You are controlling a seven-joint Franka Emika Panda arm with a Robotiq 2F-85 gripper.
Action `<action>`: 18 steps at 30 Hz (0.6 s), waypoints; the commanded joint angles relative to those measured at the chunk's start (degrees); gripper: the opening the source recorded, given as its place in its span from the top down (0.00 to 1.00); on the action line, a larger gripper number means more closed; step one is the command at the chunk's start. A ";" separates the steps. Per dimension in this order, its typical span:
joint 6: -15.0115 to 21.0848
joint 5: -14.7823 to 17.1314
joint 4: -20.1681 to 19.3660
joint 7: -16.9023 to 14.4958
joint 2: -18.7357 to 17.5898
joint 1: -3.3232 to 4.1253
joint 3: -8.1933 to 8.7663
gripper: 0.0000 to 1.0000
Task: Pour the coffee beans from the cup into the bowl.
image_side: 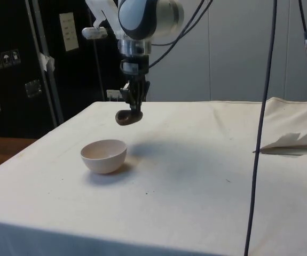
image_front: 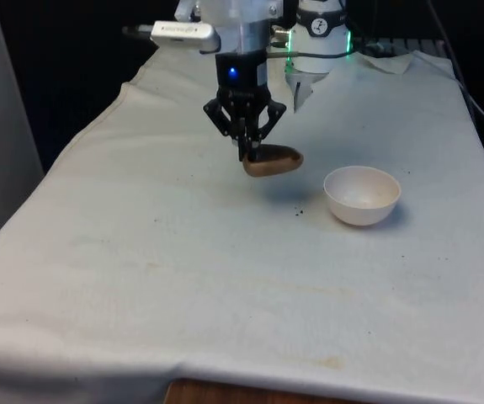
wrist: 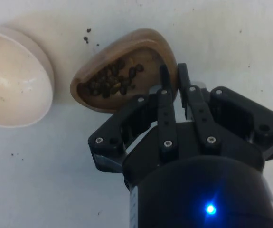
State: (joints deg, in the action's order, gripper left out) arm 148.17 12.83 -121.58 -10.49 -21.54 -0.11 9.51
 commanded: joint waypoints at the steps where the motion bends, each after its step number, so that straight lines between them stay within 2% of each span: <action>1: -0.06 -0.74 -0.74 0.63 0.92 0.46 0.46 1.00; 2: -0.06 -0.74 -1.03 0.63 1.26 0.46 0.40 1.00; 3: 0.00 0.00 -0.57 0.00 0.74 0.06 0.00 1.00; 4: -0.23 -0.63 -1.20 0.57 1.89 0.46 0.40 1.00; 14: -1.89 -0.74 -1.20 0.97 4.53 0.74 0.23 1.00; 15: -1.66 0.00 -1.09 0.11 4.35 0.40 -0.11 1.00; 16: -2.18 -1.09 -0.97 1.20 4.87 0.97 0.29 1.00; 18: -2.35 -1.38 -0.86 1.49 5.16 1.15 0.34 1.00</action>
State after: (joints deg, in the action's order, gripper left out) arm 146.16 12.78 -122.56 -10.26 -16.50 0.52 9.34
